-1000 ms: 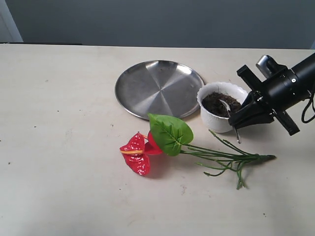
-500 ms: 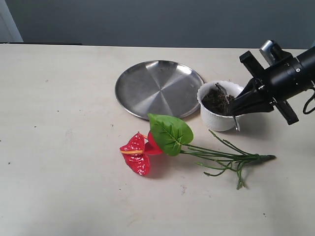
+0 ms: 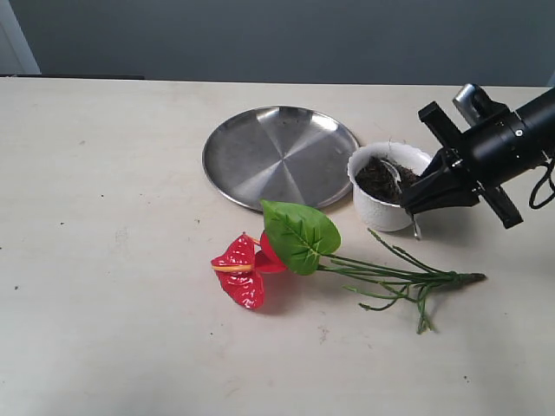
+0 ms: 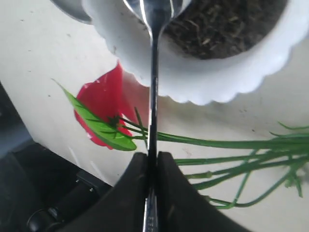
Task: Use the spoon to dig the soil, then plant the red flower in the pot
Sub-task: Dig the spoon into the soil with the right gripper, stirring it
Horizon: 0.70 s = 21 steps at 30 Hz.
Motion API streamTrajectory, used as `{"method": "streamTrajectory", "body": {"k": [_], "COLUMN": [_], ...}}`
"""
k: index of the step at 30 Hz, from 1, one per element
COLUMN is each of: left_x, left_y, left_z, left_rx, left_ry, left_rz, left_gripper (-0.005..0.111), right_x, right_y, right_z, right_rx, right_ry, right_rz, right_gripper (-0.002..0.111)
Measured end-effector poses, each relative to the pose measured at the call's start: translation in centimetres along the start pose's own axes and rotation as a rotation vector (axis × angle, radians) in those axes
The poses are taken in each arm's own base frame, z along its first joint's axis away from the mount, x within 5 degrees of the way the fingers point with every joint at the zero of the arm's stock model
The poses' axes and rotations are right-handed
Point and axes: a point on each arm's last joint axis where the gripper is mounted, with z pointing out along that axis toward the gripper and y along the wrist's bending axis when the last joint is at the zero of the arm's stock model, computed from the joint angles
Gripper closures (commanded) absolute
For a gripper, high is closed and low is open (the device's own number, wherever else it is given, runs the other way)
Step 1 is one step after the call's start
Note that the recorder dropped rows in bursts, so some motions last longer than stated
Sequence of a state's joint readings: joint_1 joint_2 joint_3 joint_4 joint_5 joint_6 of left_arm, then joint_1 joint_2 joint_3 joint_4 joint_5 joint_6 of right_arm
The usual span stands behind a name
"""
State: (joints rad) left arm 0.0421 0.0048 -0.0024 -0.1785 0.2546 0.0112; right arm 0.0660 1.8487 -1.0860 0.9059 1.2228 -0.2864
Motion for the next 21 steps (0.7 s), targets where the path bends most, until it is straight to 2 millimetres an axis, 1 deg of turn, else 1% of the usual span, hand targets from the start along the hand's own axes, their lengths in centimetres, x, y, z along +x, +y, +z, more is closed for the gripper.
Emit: {"method": "streamTrajectory", "body": {"k": [2,9,12,15,18,21], "left_x": [0.0,0.0,0.0,0.0,0.0,0.0], "left_y": [0.0,0.0,0.0,0.0,0.0,0.0], "left_z": [0.0,0.0,0.0,0.0,0.0,0.0], "left_rx": [0.000,0.000,0.000,0.000,0.000,0.000], "left_ry": [0.000,0.000,0.000,0.000,0.000,0.000], "left_rz": [0.000,0.000,0.000,0.000,0.000,0.000], "left_gripper": [0.106,0.106,0.106,0.106,0.106,0.106], "right_x": [-0.1,0.5,0.9,1.1,1.2,1.4], "right_y": [0.3,0.9,1.2,0.8,0.4,0.6], "right_z": [0.0,-0.8,-1.2,-1.4,-0.9,0.1], "right_rx": [-0.032,-0.020,-0.002,0.054,0.127,0.124], "right_ry": [-0.010,-0.030,-0.040,-0.029,-0.025,0.015], "right_rz": [-0.006,-0.042,-0.060,-0.051,-0.051,-0.058], "right_gripper": [0.109,0.109,0.109,0.109,0.109,0.109]}}
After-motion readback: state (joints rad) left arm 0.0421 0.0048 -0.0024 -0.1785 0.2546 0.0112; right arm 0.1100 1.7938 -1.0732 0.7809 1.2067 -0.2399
